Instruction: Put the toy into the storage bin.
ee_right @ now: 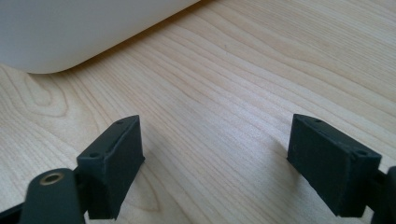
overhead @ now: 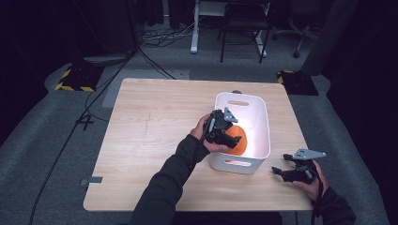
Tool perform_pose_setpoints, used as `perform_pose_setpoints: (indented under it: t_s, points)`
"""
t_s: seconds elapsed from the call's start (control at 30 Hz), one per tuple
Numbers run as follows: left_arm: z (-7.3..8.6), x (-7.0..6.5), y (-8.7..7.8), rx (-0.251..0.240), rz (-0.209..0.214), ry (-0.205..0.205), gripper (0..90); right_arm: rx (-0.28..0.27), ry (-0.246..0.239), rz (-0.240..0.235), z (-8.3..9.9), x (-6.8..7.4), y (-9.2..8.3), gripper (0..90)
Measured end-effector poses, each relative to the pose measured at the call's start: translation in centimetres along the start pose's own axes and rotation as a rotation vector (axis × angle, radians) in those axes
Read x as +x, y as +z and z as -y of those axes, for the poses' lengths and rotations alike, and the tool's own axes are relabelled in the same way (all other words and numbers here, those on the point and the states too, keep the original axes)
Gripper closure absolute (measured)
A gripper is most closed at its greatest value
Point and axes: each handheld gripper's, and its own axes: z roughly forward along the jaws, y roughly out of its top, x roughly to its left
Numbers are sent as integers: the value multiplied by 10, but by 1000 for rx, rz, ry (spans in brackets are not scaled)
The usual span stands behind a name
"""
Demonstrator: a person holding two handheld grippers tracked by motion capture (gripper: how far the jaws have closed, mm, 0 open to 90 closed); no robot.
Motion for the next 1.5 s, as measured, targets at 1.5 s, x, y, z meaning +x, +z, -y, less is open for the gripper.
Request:
perform_pose_setpoints:
  t_s: [1.5]
  points:
    - [6,10,-41,-200,-211,-33,187,0,0,0,0,0,0,182]
